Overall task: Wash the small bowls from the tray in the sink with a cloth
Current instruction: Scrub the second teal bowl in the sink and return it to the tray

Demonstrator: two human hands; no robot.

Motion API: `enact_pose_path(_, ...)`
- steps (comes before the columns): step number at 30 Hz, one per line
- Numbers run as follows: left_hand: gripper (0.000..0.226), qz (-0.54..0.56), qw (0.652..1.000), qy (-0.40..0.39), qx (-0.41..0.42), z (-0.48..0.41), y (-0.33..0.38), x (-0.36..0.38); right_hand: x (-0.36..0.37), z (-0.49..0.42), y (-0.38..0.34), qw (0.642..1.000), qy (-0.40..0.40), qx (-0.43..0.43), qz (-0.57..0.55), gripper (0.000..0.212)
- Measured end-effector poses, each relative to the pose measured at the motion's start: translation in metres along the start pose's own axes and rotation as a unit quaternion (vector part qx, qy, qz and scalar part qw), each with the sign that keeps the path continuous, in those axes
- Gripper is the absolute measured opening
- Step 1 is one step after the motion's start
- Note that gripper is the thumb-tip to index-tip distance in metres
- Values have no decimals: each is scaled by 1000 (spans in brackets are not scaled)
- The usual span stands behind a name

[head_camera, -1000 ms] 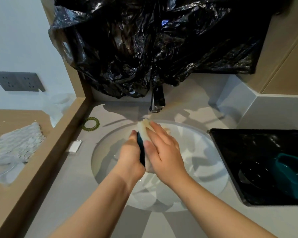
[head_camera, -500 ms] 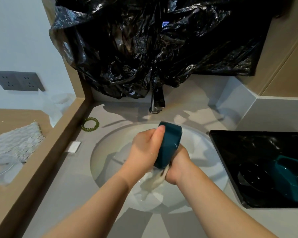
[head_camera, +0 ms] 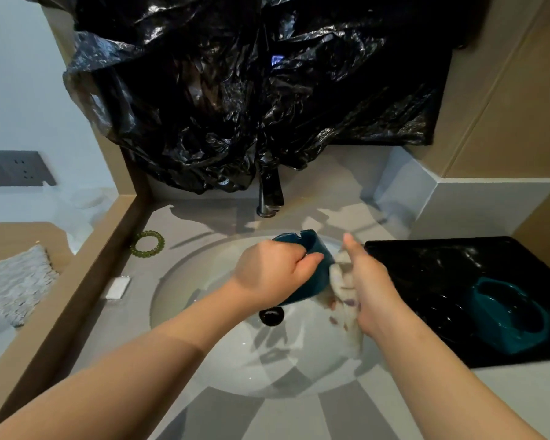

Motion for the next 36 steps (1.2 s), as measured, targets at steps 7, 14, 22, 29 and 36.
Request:
enact_pose_path(7, 44, -153, 928, 61, 334, -16, 52, 2, -48, 21, -25, 997, 1, -72, 39, 13)
enact_pose_path(14, 38, 75, 952, 130, 268, -42, 117, 35, -146, 18, -39, 992, 71, -107, 3, 6)
enact_pose_path(22, 37, 161, 964, -99, 186, -66, 243, 127, -312, -9, -49, 989, 81, -122, -12, 5)
enact_pose_path(29, 39, 27, 979, -105, 170, -80, 321, 185, -398, -50, -37, 985, 127, -114, -10, 8)
enact_pose_path(36, 50, -67, 987, -105, 99, -81, 344, 223, -418, -83, -22, 986, 131, -102, 5, 15)
Point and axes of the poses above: each hand's wrist, its own z-axis away from the middle knuckle, its own x-axis out of the palm, y = z × x, the point moved 1 cm from there along -z, towards the middle knuckle, and after that the axes turned 3 degrees about y, right-handed, at the moved point
